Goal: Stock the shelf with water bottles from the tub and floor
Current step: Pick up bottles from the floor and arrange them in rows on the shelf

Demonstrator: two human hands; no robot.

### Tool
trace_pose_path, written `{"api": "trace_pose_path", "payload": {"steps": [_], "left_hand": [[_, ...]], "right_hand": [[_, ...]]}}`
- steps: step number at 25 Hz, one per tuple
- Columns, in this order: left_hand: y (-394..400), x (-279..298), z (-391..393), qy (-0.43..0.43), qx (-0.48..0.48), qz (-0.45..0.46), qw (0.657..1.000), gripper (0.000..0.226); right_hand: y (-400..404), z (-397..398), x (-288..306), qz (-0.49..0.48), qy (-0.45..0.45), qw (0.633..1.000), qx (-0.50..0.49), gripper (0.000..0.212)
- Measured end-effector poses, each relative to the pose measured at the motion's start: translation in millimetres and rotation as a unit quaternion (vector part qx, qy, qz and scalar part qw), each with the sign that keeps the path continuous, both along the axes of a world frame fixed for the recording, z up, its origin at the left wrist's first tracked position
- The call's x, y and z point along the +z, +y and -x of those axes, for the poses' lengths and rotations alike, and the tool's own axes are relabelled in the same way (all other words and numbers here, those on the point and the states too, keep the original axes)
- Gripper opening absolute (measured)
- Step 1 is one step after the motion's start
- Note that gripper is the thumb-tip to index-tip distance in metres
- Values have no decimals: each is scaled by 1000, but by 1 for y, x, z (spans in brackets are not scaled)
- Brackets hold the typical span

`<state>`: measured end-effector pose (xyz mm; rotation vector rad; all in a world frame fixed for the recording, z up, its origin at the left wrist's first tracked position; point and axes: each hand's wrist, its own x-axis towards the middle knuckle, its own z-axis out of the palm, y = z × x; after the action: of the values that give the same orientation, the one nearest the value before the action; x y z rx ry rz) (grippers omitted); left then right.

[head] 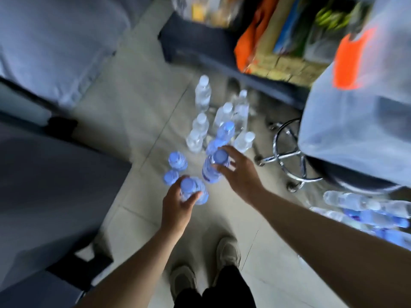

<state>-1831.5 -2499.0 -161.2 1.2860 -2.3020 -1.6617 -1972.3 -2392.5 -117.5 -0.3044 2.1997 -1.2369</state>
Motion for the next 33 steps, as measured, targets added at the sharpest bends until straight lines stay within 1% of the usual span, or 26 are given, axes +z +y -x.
{"api": "trace_pose_path", "payload": {"steps": [2,5,8,10,12,14,17,18,19,21,24,25,27,29,31,33], "left_hand": [[-2,48,7,15,-11,1,1000,38],[-7,115,17,49,-20,3,999,37],[-14,186,28,71,-34,16,997,31],[-19,234,39,83,-47,23,995,35],[-22,288,53,95,-63,43,993,38],[-24,351,73,112,-87,75,987,39],[-25,445,116,165,-105,111,974,52],[-22,478,133,186,-114,118,969,53],[-18,510,150,201,-126,121,964,49],[-4,579,181,231,-147,128,953,29],[23,678,229,269,-181,158,933,15],[32,707,246,282,-196,164,925,15],[51,757,282,308,-219,160,912,20],[71,800,318,330,-228,143,905,19],[92,833,361,346,-233,136,898,15],[113,858,407,352,-242,135,894,16]], "right_hand": [[6,-1,55,19,3,1000,-19,34],[16,-3,133,50,18,997,-61,29],[27,-1,208,82,39,989,-113,30],[35,3,257,94,58,985,-136,31],[44,10,310,98,77,980,-152,26],[57,21,371,95,127,973,-165,25],[78,45,472,98,211,958,-167,23],[86,55,506,98,237,952,-166,21],[92,64,536,98,256,947,-168,19],[107,84,595,116,284,933,-189,17],[134,119,679,127,336,908,-218,15],[143,132,705,127,351,901,-222,16],[163,161,751,125,375,889,-229,21],[184,194,786,118,398,878,-237,25],[206,237,812,121,412,870,-242,26],[226,283,830,116,415,871,-237,23]]}}
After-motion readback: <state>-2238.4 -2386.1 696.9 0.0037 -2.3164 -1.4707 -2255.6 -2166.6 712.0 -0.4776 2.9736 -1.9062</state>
